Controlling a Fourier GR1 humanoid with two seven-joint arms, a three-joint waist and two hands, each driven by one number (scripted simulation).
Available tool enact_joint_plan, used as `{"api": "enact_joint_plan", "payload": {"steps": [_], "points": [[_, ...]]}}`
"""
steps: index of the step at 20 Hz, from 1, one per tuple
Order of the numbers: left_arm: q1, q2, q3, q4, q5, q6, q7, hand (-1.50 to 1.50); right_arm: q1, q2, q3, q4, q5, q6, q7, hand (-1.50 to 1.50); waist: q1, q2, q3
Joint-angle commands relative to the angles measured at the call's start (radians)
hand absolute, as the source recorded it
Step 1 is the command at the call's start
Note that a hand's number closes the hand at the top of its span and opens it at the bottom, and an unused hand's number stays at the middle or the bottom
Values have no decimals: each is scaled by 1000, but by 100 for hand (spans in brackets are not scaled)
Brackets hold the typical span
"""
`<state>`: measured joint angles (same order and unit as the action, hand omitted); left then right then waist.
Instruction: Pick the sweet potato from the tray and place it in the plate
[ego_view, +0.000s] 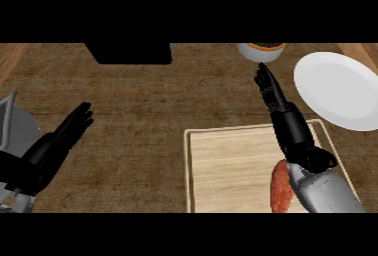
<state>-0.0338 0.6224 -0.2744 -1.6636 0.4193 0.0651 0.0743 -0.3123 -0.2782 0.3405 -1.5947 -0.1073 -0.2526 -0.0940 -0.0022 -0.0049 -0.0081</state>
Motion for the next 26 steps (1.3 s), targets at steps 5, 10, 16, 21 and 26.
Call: {"api": "enact_joint_plan", "payload": {"steps": [5,10,16,21,26], "points": [[83,-134,16,160,2,161,78,0,22,-253,-325,-120,-104,26,137,150,-44,2,7],[115,-198,7,168,30,182,72,0,234,-360,-460,-38,94,-188,123,-150,-90,-5,7],[80,-273,-27,211,-24,197,56,0,561,-258,-577,-318,-43,-126,-66,-150,-28,-1,8],[57,-314,-42,241,-56,192,50,0,736,-308,-559,-464,33,-32,42,-150,-23,1,7],[34,-317,-47,216,-49,196,86,0,768,-528,-511,-509,132,107,274,-150,-8,6,4]]}}
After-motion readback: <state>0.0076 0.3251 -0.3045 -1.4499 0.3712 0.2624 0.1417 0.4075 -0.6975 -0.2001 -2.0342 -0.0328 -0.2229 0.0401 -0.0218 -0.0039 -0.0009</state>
